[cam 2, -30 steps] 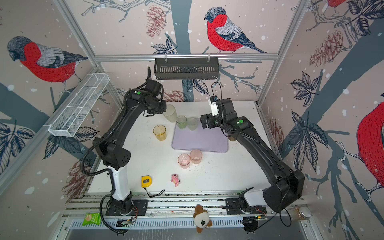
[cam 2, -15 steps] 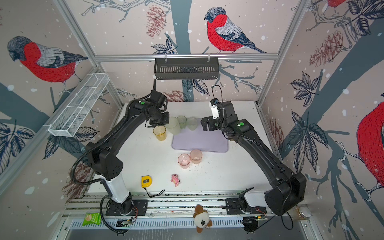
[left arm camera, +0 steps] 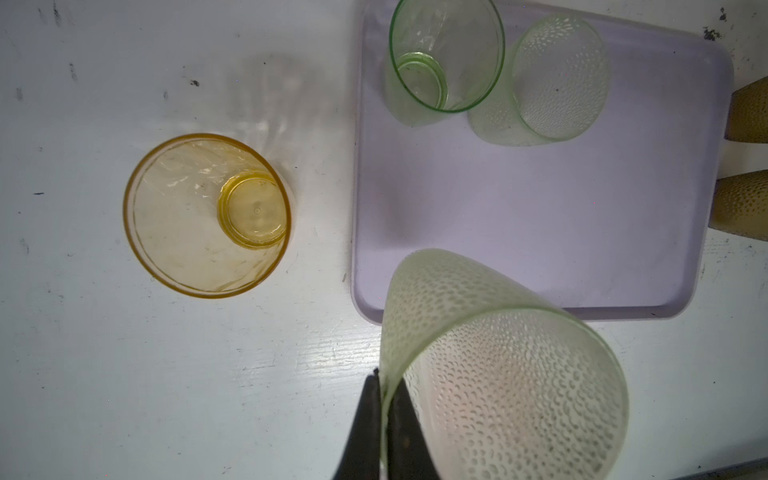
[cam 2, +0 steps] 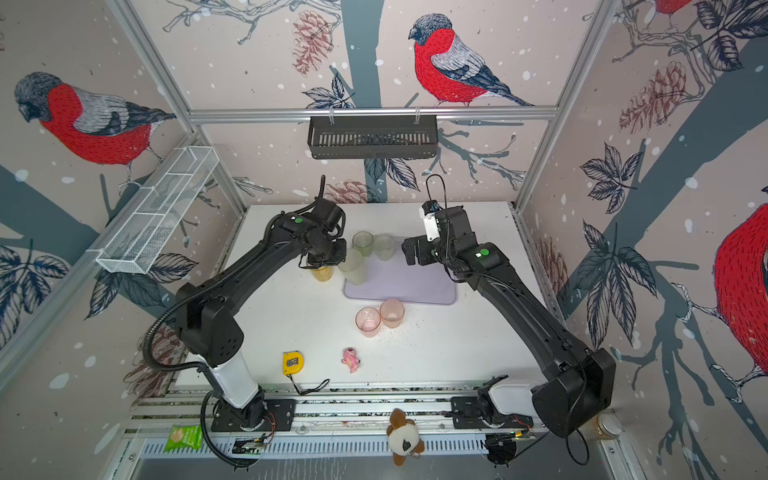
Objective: Place the glasses into the tray
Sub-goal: 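Lift the tall frosted cup and carry it over the tray's near part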
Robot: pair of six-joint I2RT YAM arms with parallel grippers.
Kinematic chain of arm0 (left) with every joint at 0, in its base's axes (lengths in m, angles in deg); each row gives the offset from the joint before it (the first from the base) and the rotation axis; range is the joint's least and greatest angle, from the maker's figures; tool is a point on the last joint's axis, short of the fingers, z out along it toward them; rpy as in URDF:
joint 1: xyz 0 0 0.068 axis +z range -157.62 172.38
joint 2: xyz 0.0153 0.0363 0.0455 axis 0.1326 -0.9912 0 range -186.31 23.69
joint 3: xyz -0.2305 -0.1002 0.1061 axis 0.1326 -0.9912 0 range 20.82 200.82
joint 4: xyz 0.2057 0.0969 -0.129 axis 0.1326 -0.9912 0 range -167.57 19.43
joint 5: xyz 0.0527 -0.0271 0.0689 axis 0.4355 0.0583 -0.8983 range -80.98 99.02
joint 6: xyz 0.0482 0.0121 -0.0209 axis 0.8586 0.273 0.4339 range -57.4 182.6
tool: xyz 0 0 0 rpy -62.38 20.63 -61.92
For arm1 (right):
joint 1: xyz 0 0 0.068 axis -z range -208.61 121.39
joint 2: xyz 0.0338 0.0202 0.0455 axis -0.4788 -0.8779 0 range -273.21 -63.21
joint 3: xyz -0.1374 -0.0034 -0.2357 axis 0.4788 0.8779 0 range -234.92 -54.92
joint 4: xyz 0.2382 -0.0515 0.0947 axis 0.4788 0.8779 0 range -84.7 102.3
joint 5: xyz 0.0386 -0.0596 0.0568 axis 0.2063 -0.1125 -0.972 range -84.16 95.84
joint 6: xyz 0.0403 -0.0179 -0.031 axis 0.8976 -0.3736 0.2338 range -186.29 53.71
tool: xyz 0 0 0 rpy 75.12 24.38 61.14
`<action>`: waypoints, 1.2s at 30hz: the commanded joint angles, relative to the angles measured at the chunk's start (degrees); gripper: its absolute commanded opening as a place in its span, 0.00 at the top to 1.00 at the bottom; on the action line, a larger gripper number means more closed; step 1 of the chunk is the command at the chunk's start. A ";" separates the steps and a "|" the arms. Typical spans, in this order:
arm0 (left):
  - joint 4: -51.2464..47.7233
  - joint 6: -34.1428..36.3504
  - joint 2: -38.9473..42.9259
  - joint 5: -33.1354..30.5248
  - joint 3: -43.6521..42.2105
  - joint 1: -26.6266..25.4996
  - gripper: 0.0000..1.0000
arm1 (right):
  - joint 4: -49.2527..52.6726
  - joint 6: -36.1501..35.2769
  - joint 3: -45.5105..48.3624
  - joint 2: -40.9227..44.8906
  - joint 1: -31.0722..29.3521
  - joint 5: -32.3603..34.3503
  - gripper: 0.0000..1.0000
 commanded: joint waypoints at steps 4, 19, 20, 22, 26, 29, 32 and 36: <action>4.31 -2.23 0.16 -1.82 -2.00 -0.83 1.00 | -1.54 0.71 0.26 0.56 0.02 -0.17 0.00; 6.41 -2.52 -3.35 -4.14 -2.80 -1.69 1.00 | -1.62 0.70 0.45 0.78 0.10 0.09 0.00; 6.59 -2.52 -3.64 -4.22 -2.72 -1.74 1.00 | -1.59 0.70 0.45 0.76 0.19 0.09 0.00; 6.67 -2.50 -3.97 -4.36 -2.65 -1.79 1.00 | -1.58 0.67 0.45 0.78 0.19 0.00 0.00; 6.70 -2.49 -4.75 -4.98 -2.47 -1.81 1.00 | -1.69 0.81 0.59 0.77 0.16 0.10 0.00; 6.79 -2.52 -5.16 -5.30 -2.15 -1.82 1.00 | -1.79 0.82 0.72 0.78 0.22 0.27 0.00; 6.71 -2.49 -5.64 -5.46 -1.82 -1.88 1.00 | -1.87 0.81 0.72 0.82 0.26 0.10 0.00; 6.44 -2.40 -6.16 -6.03 -1.56 -1.84 1.00 | -1.97 0.82 0.59 0.66 0.31 0.10 0.00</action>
